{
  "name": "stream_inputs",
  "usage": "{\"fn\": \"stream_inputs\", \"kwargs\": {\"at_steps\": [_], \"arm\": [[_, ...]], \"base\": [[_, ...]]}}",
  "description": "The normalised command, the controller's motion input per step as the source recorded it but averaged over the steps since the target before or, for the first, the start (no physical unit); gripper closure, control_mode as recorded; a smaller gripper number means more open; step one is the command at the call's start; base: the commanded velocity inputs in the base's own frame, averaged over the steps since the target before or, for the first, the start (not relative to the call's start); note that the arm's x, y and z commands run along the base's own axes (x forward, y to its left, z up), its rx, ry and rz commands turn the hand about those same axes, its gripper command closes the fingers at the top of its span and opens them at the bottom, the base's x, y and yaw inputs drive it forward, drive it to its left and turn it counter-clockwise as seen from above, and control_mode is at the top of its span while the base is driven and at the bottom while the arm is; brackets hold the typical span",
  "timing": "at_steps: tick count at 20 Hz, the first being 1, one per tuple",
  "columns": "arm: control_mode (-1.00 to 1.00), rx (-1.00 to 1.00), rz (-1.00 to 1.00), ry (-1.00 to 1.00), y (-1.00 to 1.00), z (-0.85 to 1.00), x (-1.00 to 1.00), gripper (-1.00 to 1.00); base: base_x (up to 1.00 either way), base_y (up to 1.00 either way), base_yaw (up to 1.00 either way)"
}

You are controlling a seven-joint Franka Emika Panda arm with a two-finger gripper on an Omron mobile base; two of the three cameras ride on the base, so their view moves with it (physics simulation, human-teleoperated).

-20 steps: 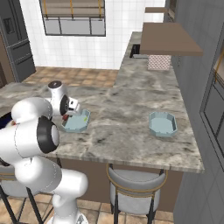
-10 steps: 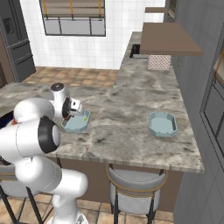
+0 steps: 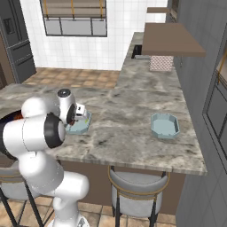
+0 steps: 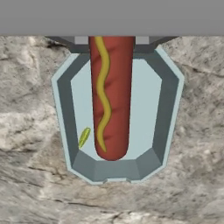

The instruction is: Place one cooked food and one vegetable from the large plate to each tupperware container.

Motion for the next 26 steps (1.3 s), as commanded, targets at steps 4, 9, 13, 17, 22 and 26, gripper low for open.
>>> {"fn": "stream_inputs", "kwargs": {"at_steps": [4, 9, 13, 17, 22, 26], "arm": [[-1.0, 0.0, 0.0, 0.0, 0.0, -0.16, 0.32, 1.0], [-1.0, 0.0, 0.0, 0.0, 0.05, -0.21, 0.25, 1.0], [-1.0, 0.0, 0.0, 0.0, 0.22, -0.27, 0.06, 1.0], [-1.0, 0.0, 0.0, 0.0, 0.12, -0.27, 0.24, 1.0], [-1.0, 0.0, 0.0, 0.0, 0.0, -0.23, 0.32, 1.0], [-1.0, 0.0, 0.0, 0.0, 0.09, -0.26, 0.28, 1.0]], "base": [[0.0, 0.0, 0.0], [0.0, 0.0, 0.0], [0.0, 0.0, 0.0], [0.0, 0.0, 0.0], [0.0, 0.0, 0.0], [0.0, 0.0, 0.0]]}}
